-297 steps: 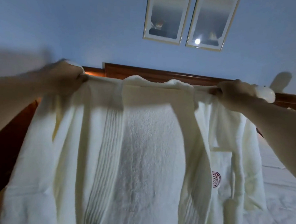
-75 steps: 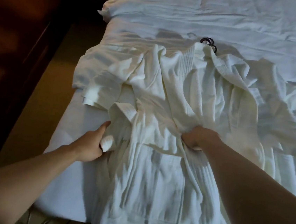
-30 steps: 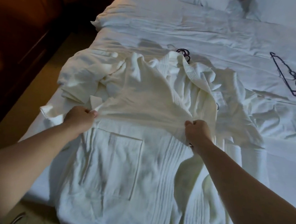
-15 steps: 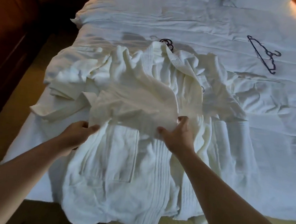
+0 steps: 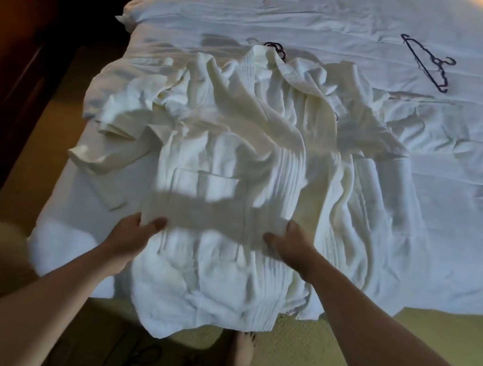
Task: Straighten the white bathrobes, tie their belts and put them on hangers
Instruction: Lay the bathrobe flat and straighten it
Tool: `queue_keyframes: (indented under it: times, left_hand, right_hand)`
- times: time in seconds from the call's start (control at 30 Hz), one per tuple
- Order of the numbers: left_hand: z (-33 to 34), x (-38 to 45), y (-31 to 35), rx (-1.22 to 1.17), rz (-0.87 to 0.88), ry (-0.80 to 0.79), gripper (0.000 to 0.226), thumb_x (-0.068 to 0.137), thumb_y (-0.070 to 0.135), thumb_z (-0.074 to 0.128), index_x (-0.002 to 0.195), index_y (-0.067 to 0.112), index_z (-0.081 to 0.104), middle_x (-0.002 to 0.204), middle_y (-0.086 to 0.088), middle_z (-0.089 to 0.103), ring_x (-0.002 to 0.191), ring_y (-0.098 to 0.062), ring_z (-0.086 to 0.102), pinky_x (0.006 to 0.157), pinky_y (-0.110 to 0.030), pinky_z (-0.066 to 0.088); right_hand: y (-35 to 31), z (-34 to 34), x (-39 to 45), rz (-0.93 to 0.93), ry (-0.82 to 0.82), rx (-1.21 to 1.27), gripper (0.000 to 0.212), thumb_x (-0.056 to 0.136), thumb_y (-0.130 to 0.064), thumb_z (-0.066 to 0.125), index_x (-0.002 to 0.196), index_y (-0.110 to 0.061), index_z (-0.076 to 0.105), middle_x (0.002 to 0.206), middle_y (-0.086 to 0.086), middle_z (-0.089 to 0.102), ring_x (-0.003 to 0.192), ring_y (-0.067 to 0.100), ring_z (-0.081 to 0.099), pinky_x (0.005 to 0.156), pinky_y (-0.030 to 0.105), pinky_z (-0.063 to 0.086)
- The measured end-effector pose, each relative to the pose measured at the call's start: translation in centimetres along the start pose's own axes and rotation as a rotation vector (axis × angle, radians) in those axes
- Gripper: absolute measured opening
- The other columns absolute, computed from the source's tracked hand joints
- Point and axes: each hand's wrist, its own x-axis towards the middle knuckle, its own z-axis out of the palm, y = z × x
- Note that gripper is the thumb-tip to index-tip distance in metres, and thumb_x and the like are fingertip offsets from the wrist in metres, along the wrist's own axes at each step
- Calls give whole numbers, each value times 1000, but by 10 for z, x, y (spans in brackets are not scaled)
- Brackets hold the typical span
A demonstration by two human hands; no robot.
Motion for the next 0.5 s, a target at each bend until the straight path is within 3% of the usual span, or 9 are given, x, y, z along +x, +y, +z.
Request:
queue_keyframes:
  times: [0.07,0.17,0.27,0.37,0.43,0.5]
  left_hand:
    - [-2,-7,-2,-35,65,146,10,96,28,66,98,19,68,89,3,68,91,-25,66,74,-34,50]
    - [2,-13,-10,113,107,297,23,91,39,71,83,18,63,79,-2,65,81,-30,64,71,-39,49]
    - [12,-10,-22,313,78,251,38,89,41,72,106,10,60,98,-11,65,94,-38,62,77,-42,49]
    - [26,-12,-11,394,92,391,59,82,31,77,131,15,48,130,-21,53,113,-45,54,93,-55,47]
    - [39,-21,2,481,241,492,58,77,20,67,131,20,49,136,-17,48,117,-44,51,96,-58,42]
    - [57,-33,15,494,438,504,62,67,19,55,128,20,53,140,-11,47,122,-40,47,98,-57,38]
  right_hand:
    - [13,1,-8,-33,130,-48,32,95,-24,66,119,-4,63,110,12,69,101,31,66,86,37,53]
    - [23,1,-18,-91,238,-109,26,102,-26,55,112,-2,59,115,21,66,108,37,61,77,32,39]
    - [35,5,-21,-33,147,-193,33,104,-27,53,124,-2,54,124,22,61,114,37,58,77,31,37]
    - [44,0,-20,-19,121,-210,31,100,-33,57,119,-8,55,114,16,63,103,35,60,72,32,40]
    - [50,-7,-26,-44,111,-223,22,99,-36,56,101,-13,53,98,7,63,83,25,58,60,33,39]
    - [57,-15,-32,-64,120,-242,22,97,-36,53,89,-16,53,86,1,62,72,18,56,59,34,43]
